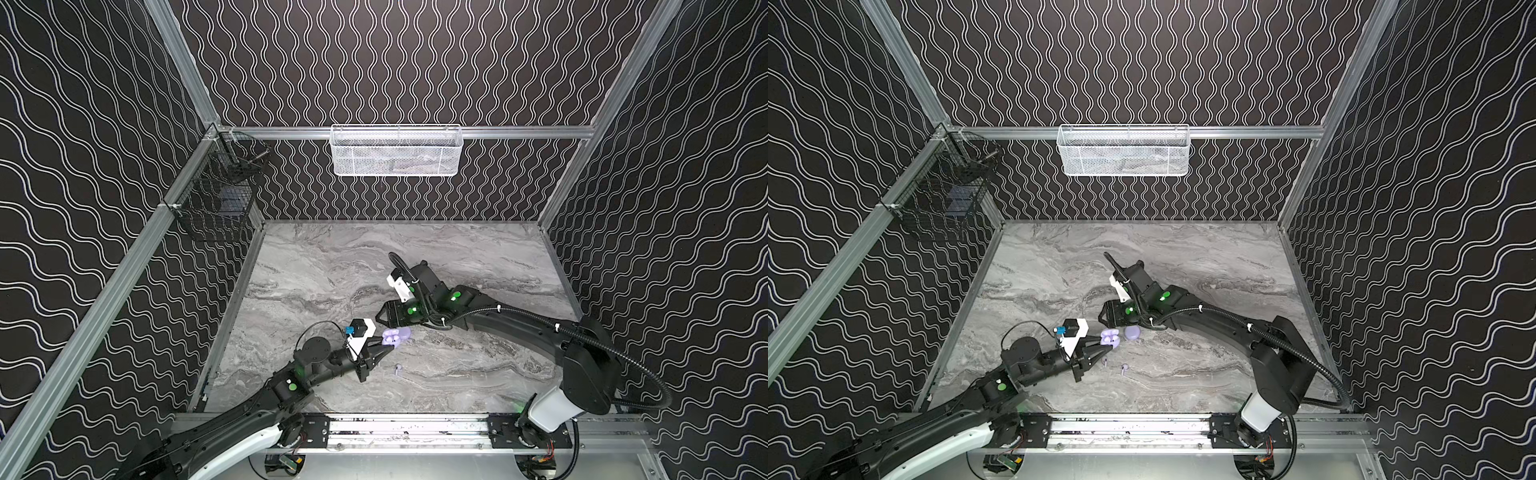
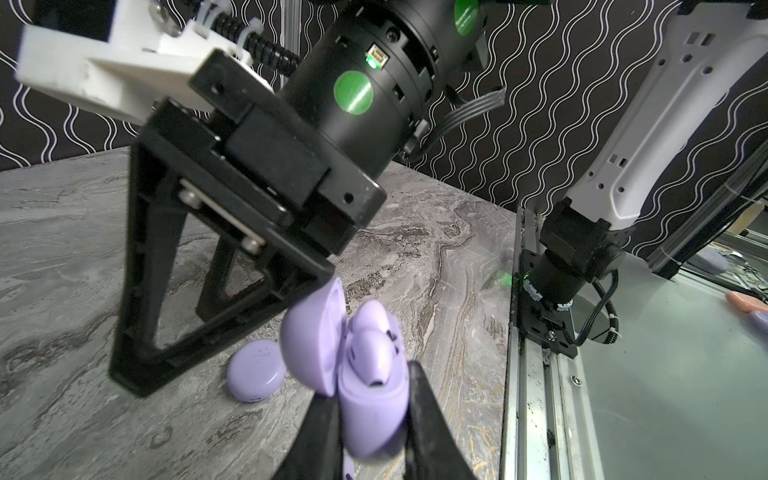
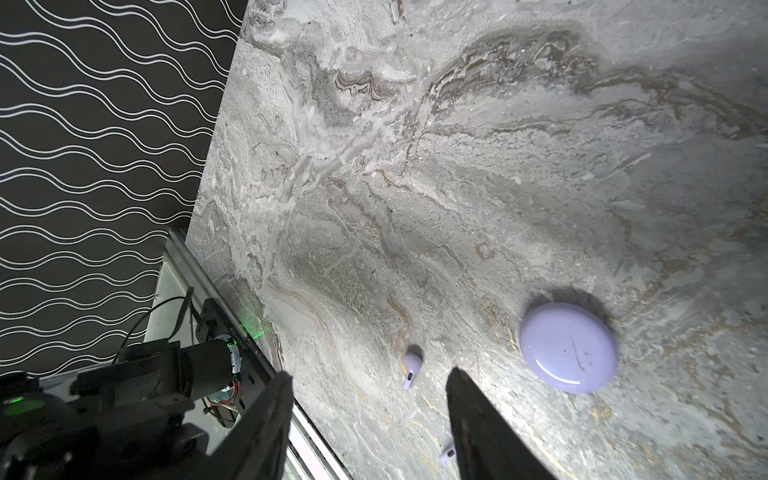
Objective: Insert the wireless bluetooth earbuds into the charging case
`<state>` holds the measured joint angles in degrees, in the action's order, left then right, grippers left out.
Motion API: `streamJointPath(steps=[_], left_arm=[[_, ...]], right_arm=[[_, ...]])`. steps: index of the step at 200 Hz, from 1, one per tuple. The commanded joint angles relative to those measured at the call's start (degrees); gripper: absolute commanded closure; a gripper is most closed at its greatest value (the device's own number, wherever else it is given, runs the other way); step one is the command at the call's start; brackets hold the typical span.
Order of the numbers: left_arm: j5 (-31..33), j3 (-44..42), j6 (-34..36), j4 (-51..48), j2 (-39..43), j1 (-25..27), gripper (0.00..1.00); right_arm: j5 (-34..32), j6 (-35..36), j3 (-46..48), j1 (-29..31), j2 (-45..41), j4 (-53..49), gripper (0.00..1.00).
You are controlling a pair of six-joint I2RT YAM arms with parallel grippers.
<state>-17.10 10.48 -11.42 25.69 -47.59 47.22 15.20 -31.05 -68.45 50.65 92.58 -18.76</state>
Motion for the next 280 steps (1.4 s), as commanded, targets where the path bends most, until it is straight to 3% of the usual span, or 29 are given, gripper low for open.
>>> streamJointPath(steps=[1,280], left_arm=[[1.9,0.4,1.1,2.4,0.2,-0.1,1.0],[6.5,-0.6,1.8,-1.1,6.4,-0.1,1.0]], right_arm=[[0.8,-0.2,0.5,0.6,-0.6,-0.4,0.39],[4.3,-0.8,5.9,2.8,-3.5,-0.7,0.4]])
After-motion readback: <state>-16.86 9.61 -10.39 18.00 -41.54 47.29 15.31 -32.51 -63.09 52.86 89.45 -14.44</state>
